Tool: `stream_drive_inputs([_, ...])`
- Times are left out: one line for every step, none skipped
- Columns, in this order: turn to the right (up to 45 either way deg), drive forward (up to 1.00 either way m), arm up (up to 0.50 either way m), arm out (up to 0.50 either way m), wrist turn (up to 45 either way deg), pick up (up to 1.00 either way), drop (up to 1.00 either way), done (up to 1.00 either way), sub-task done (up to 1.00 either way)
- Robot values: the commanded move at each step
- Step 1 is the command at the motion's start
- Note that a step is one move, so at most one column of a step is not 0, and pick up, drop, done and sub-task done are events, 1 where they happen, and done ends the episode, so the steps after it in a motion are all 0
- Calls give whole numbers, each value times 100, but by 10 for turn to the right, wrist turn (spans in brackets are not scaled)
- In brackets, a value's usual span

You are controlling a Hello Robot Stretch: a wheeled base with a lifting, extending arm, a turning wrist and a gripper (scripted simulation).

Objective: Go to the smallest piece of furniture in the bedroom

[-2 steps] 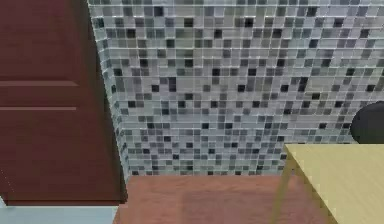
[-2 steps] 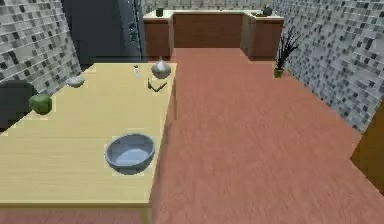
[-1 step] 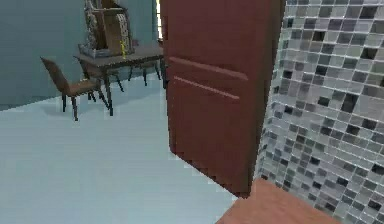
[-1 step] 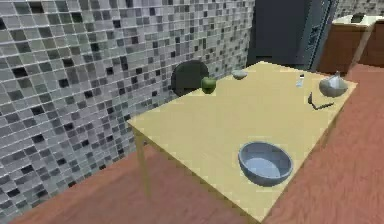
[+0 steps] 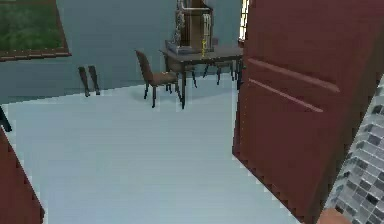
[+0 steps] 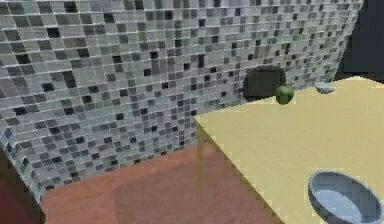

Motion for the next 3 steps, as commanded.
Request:
stream_drive_inputs([0, 100, 0, 0, 0, 0, 0, 0, 0])
stream_drive_inputs([-30, 0, 0, 0, 0, 0, 0, 0, 0])
stream_drive_inputs([-210, 0, 0, 0, 0, 0, 0, 0, 0])
